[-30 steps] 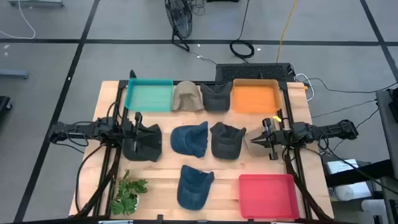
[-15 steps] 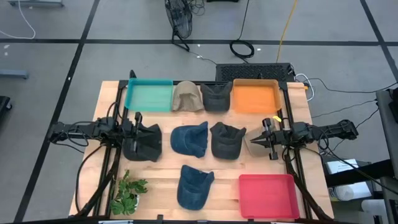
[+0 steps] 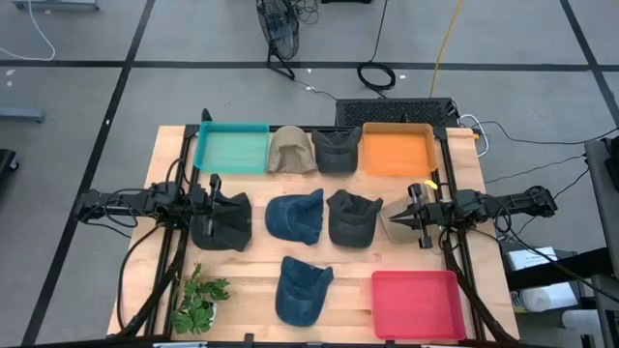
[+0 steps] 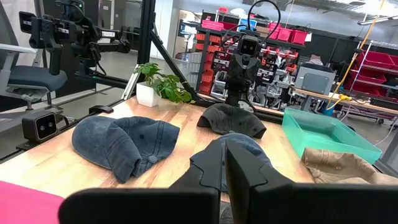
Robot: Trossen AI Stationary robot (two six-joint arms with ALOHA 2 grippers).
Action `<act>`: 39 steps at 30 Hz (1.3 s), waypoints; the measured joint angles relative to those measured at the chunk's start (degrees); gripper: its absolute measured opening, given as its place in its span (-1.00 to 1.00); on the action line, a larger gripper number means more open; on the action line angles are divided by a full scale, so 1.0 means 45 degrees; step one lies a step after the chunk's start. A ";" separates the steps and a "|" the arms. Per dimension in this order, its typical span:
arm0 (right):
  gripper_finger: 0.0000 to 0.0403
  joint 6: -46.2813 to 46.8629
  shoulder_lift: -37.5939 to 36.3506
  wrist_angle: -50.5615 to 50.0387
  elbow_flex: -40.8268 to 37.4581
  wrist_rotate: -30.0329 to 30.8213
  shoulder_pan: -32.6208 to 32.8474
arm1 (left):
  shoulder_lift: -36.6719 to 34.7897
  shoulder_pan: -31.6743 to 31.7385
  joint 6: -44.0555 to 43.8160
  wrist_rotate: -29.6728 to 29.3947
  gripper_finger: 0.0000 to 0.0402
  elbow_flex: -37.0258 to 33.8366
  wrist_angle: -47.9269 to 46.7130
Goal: Pick & Place hat
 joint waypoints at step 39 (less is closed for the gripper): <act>-1.00 0.1531 0.0005 0.0922 -0.0001 0.1339 -0.0032 | 0.0000 0.0005 -0.0002 0.0000 -0.71 0.0000 0.0000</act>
